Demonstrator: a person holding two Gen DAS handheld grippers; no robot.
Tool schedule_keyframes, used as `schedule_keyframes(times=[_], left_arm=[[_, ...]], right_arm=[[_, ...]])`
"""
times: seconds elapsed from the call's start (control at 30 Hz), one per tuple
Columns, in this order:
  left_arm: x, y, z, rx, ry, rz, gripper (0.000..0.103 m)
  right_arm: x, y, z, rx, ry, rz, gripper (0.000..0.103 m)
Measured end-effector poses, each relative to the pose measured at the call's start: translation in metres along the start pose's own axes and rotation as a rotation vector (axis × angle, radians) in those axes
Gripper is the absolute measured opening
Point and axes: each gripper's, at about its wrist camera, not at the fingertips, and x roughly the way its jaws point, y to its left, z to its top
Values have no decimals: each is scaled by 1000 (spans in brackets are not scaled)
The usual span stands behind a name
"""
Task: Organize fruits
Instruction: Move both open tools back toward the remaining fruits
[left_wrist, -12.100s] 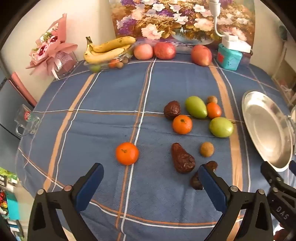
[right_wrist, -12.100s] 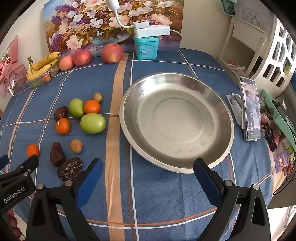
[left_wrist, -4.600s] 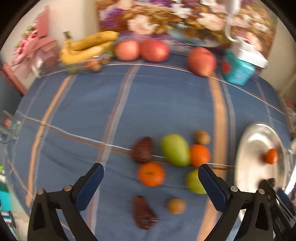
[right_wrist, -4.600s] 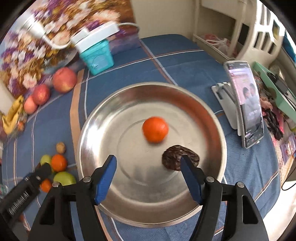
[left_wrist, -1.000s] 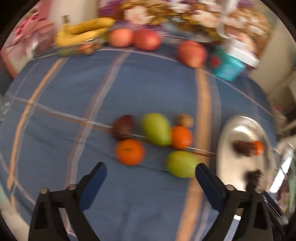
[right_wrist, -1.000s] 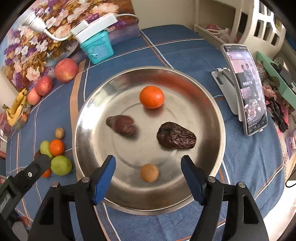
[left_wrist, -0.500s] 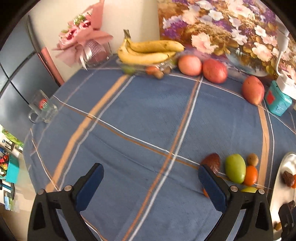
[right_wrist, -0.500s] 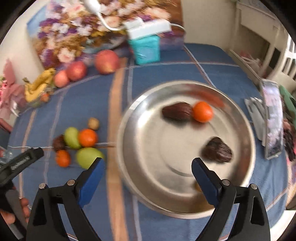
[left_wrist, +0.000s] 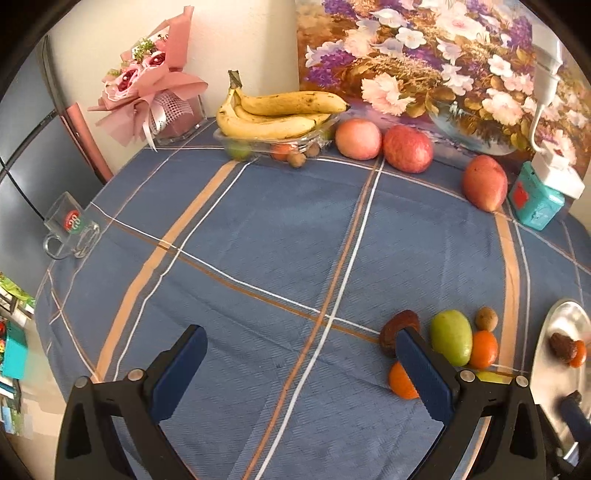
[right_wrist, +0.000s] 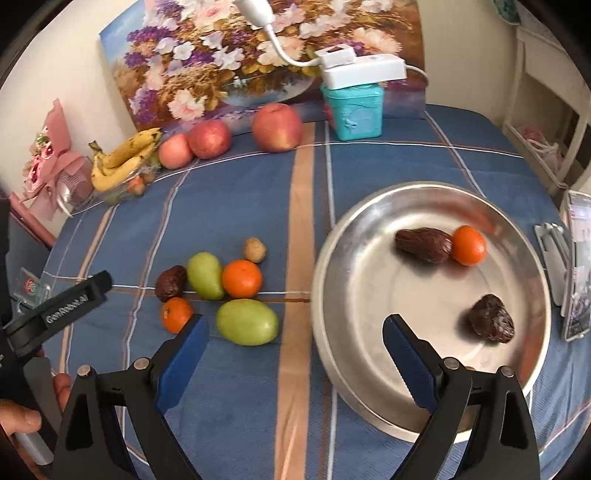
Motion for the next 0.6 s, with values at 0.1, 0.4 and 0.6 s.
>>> schedule_keyframes(times=[0.1,0.4,0.6], left_arm=[[0,0,1,0,-4,-11,103],[10,-3,3,-3,26,-53,103],[5,-10,10,20,4,-103,103]], right_arm=[[2,6,2,-3,8,22,95],[11,25,5,-37,34,44,95],[20,31,7,-37,59,46,95]])
